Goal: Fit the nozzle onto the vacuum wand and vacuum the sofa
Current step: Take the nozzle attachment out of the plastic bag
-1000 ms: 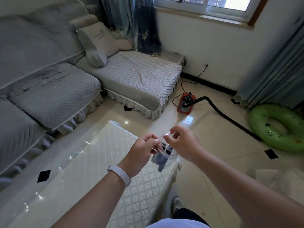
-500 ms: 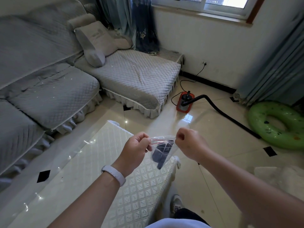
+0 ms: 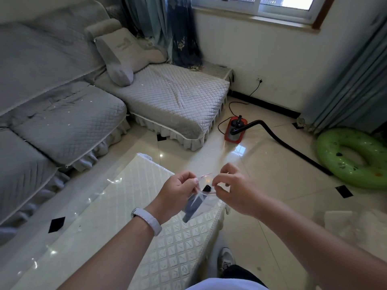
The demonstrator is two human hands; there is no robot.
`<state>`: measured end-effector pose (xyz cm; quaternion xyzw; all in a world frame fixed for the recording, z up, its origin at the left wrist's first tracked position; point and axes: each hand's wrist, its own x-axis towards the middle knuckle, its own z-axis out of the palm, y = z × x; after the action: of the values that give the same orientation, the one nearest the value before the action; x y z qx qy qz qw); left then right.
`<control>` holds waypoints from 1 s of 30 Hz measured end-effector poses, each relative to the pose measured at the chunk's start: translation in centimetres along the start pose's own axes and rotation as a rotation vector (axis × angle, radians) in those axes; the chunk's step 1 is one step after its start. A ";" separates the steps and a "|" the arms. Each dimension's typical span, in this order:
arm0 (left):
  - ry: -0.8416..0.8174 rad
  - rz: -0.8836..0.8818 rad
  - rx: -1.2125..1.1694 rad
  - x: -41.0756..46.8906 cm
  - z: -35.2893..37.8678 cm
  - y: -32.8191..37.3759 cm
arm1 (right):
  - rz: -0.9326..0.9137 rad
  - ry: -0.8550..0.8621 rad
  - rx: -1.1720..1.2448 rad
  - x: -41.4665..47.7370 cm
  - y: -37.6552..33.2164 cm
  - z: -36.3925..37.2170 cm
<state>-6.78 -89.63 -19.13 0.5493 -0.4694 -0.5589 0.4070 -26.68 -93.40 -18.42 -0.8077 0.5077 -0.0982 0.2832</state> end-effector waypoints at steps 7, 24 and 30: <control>-0.016 0.007 0.037 -0.8 -0.3 0.6 | -0.028 -0.105 -0.085 1.9 -1.2 1.4; -0.121 0.061 -0.141 -2.0 0.0 2.1 | 0.184 -0.079 -0.056 2.5 -4.6 1.6; -0.153 0.093 -0.152 -2.1 0.2 2.5 | 0.194 -0.002 0.036 2.6 -4.9 2.3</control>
<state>-6.96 -88.15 -16.25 0.4502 -0.4803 -0.6137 0.4359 -20.67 -93.28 -17.89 -0.7496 0.5815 -0.0785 0.3064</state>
